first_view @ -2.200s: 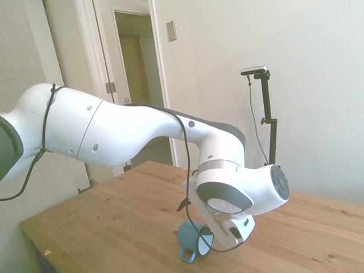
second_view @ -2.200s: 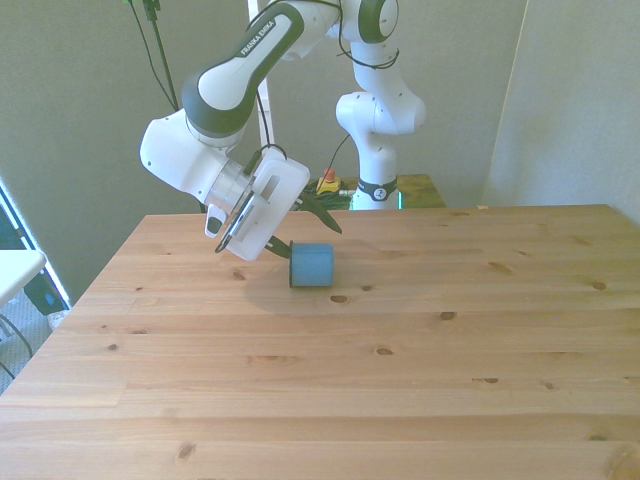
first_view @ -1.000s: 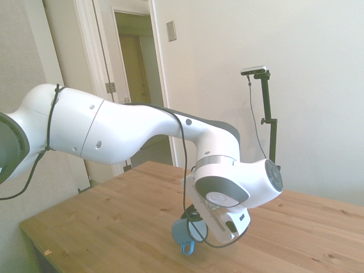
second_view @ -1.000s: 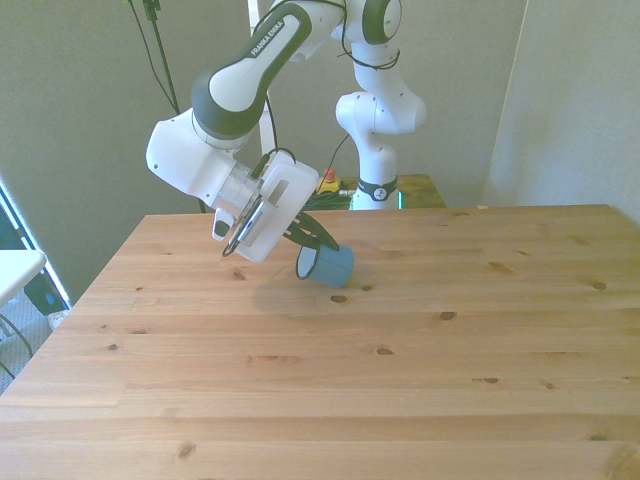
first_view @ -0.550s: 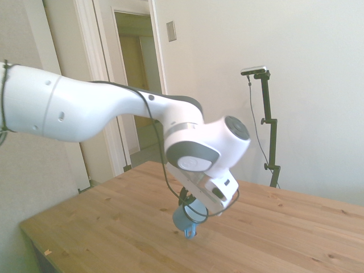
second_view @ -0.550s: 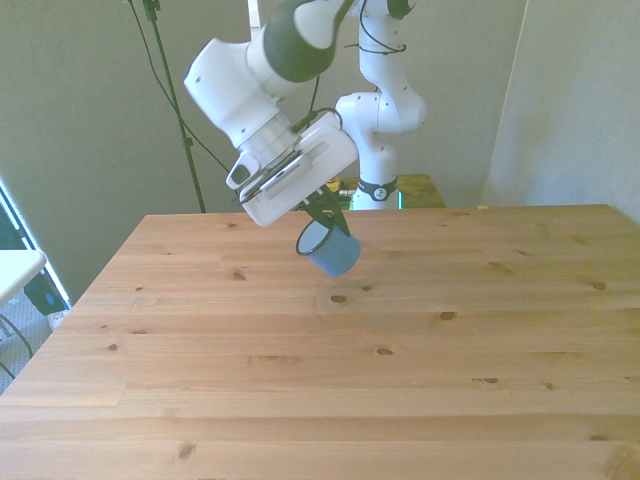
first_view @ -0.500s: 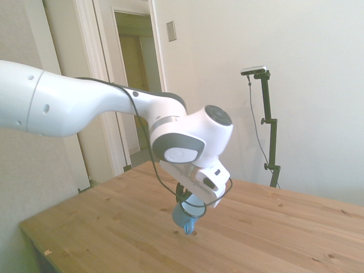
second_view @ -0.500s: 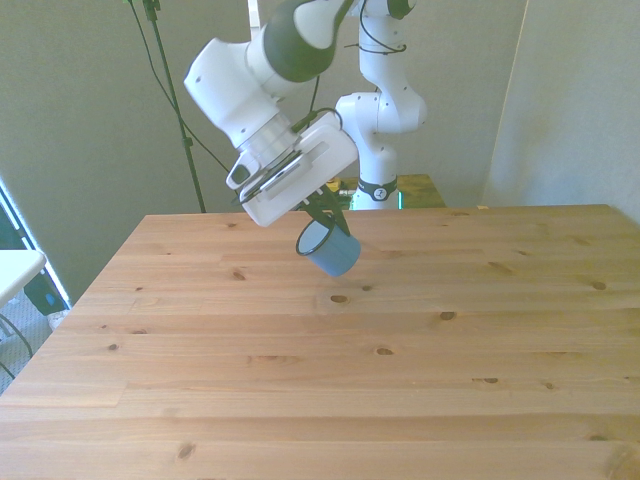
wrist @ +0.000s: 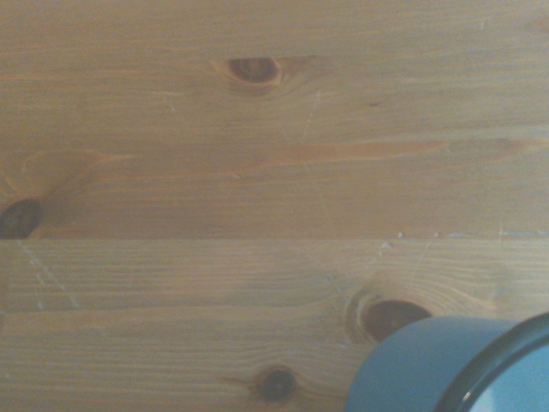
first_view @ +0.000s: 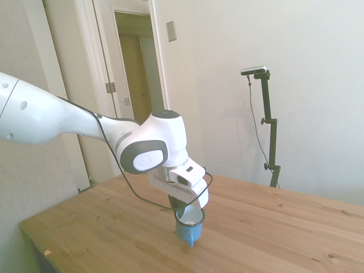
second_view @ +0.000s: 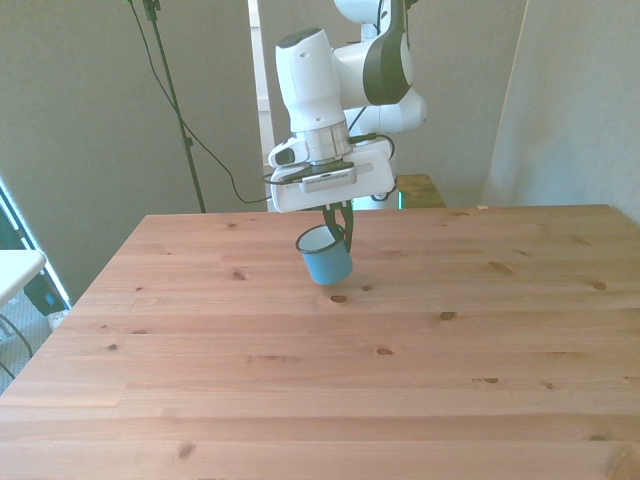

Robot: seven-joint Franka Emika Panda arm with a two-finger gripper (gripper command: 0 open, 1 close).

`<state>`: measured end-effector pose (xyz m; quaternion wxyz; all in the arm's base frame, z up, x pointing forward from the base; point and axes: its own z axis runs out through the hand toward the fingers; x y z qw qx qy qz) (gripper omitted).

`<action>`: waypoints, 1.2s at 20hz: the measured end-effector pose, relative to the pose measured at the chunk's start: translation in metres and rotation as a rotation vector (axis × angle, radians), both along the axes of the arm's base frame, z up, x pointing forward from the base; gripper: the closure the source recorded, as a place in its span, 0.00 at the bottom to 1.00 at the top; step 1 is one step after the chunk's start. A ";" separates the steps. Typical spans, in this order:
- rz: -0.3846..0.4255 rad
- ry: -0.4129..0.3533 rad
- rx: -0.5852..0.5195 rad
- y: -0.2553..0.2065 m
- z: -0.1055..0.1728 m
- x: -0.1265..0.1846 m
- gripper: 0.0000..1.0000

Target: Flip the mug upright

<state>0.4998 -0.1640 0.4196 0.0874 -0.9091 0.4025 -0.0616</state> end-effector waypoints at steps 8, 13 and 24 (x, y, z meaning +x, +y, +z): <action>-0.022 0.031 -0.017 0.002 -0.022 -0.005 1.00; -0.033 0.037 -0.020 0.000 -0.029 0.001 0.00; -0.046 0.040 -0.018 -0.004 -0.030 0.002 0.00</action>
